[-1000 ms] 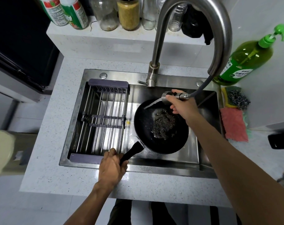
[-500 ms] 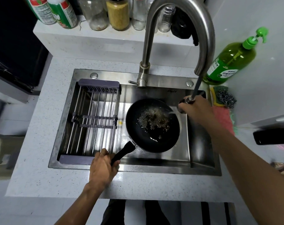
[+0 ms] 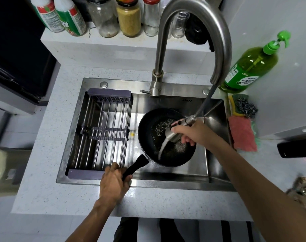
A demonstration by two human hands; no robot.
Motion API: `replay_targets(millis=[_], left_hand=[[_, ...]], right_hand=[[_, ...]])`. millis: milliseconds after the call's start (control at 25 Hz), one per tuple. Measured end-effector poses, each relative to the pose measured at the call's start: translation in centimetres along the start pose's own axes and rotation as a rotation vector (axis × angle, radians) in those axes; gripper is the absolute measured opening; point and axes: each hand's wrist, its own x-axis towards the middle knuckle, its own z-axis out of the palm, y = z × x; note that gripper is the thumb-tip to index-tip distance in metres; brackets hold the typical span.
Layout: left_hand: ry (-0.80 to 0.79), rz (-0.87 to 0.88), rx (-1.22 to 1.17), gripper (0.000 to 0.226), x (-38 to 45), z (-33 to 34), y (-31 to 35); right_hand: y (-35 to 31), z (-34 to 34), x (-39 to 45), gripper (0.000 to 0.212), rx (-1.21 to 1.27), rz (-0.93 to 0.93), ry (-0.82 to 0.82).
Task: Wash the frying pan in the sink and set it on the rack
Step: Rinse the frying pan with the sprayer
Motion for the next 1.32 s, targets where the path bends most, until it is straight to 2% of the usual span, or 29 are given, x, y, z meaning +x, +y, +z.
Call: replay_targets(millis=[80, 120, 240, 400, 560, 720, 800, 920, 1080, 1200, 1320], left_hand=[[-0.001, 0.000, 0.018, 0.008, -0.1, -0.1, 0.2], [0.000, 0.010, 0.051, 0.012, -0.1, -0.2, 0.2], [-0.010, -0.014, 0.066, 0.016, 0.0, 0.0, 0.0], [-0.007, -0.016, 0.067, 0.025, 0.0, 0.2, -0.2], [-0.016, -0.009, 0.075, 0.026, 0.0, 0.2, -0.2], [-0.030, -0.011, 0.072, 0.026, -0.1, 0.0, -0.2], [-0.045, -0.008, 0.084, 0.028, -0.1, 0.0, -0.2], [-0.037, -0.014, 0.075, 0.029, -0.1, -0.1, -0.2], [-0.031, -0.010, 0.097, 0.031, 0.0, 0.0, -0.3], [-0.027, -0.005, 0.094, 0.032, -0.1, 0.0, -0.2], [-0.008, -0.012, 0.064, 0.032, -0.1, 0.0, -0.1]], right_hand=[[-1.0, 0.9, 0.9, 0.020, 0.081, -0.017, -0.012], [-1.4, 1.2, 1.5, 0.026, 0.093, -0.026, 0.007], [-2.1, 1.3, 2.8, 0.045, 0.132, -0.036, 0.128], [-1.6, -0.5, 3.3, 0.050, 0.152, -0.046, 0.312], [-0.3, -3.2, 2.2, 0.036, -0.156, -0.011, 0.428], [0.3, -4.9, 0.7, 0.031, -0.472, 0.110, 0.272], [0.8, -5.0, 0.0, 0.030, -0.517, 0.142, 0.241], [1.6, -3.7, -0.7, 0.034, -0.430, 0.126, 0.147], [0.9, -0.7, -0.5, 0.037, -0.171, 0.071, 0.093], [-0.3, 1.2, 0.2, 0.022, 0.046, 0.057, 0.043], [-1.1, 2.2, 1.5, 0.022, 0.193, 0.049, 0.128]])
